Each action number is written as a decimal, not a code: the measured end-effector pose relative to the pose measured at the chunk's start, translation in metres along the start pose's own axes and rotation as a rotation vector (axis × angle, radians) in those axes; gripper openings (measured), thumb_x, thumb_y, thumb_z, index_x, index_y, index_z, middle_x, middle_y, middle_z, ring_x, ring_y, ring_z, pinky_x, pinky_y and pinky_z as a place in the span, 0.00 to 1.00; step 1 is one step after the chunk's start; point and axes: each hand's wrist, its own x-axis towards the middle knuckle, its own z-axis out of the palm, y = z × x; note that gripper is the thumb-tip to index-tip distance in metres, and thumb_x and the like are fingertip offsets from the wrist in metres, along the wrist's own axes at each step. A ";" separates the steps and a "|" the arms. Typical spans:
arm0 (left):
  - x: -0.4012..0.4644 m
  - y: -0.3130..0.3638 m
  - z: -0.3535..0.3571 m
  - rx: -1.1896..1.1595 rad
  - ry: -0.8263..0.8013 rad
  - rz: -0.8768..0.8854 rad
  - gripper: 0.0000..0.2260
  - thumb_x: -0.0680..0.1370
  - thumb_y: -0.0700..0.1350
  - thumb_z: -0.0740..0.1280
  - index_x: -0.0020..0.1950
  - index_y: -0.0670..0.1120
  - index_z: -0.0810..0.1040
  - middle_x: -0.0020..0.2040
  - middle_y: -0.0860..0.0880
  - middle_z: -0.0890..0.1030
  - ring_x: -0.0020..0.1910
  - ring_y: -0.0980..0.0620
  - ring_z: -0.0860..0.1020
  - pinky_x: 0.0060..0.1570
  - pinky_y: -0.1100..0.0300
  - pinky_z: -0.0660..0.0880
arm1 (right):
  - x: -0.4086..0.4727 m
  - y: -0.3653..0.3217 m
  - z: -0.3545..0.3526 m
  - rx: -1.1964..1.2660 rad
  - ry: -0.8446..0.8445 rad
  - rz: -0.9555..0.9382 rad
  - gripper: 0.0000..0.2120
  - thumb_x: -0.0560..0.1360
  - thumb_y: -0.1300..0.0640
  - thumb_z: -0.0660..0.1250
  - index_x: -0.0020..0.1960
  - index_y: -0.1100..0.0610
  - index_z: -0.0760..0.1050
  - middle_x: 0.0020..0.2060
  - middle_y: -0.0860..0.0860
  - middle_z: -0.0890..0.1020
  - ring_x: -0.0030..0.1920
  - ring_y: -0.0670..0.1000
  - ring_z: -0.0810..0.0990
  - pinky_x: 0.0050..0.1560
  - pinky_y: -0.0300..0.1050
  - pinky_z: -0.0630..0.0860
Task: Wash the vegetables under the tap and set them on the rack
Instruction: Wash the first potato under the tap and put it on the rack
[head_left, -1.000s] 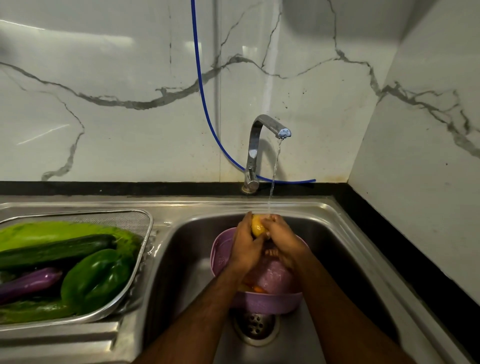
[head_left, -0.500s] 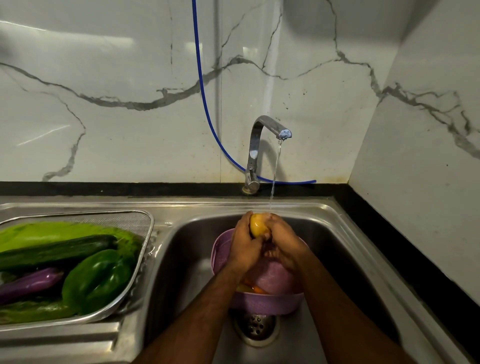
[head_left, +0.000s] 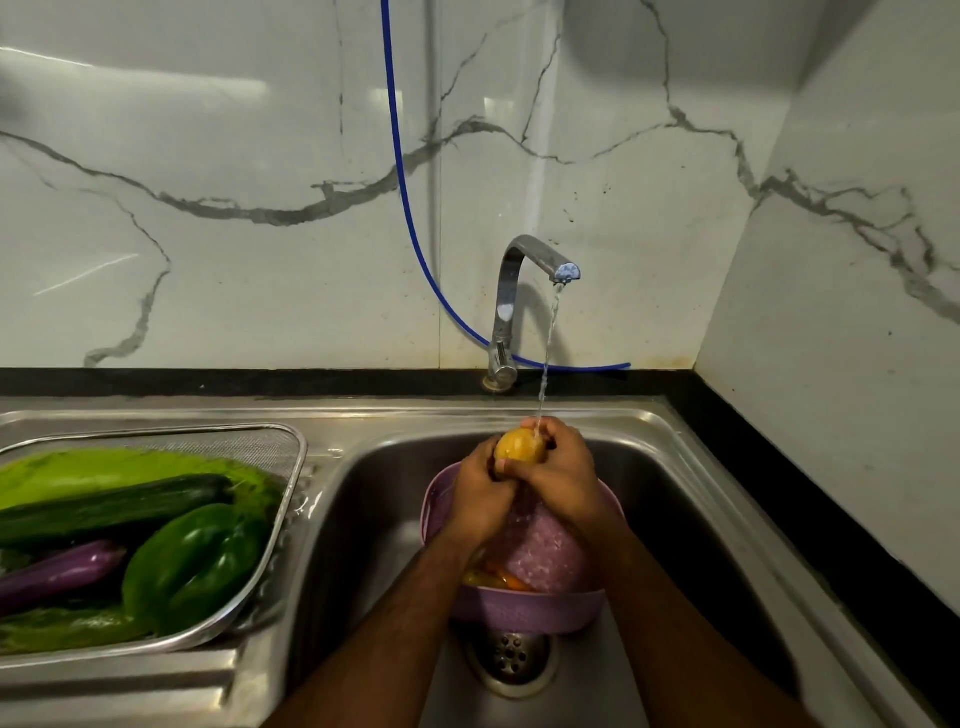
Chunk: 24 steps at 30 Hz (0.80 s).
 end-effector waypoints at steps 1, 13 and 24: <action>0.001 -0.003 -0.001 -0.016 -0.002 -0.015 0.17 0.76 0.38 0.70 0.63 0.50 0.78 0.56 0.50 0.83 0.56 0.50 0.81 0.61 0.46 0.79 | -0.001 -0.001 0.000 -0.012 0.011 -0.022 0.30 0.65 0.59 0.82 0.62 0.43 0.74 0.60 0.47 0.75 0.60 0.47 0.76 0.51 0.37 0.75; 0.000 -0.002 0.002 0.033 -0.026 0.124 0.25 0.73 0.29 0.69 0.67 0.47 0.77 0.62 0.49 0.81 0.61 0.52 0.78 0.65 0.55 0.75 | 0.001 0.003 -0.013 0.021 -0.101 0.063 0.31 0.67 0.70 0.77 0.66 0.50 0.73 0.62 0.52 0.74 0.56 0.49 0.76 0.47 0.36 0.76; 0.007 0.008 0.000 -0.268 0.027 0.063 0.22 0.77 0.26 0.63 0.69 0.40 0.74 0.63 0.42 0.80 0.64 0.49 0.79 0.67 0.51 0.75 | 0.000 0.001 -0.016 0.090 -0.125 0.195 0.22 0.70 0.64 0.77 0.61 0.52 0.77 0.52 0.51 0.83 0.52 0.51 0.82 0.44 0.41 0.76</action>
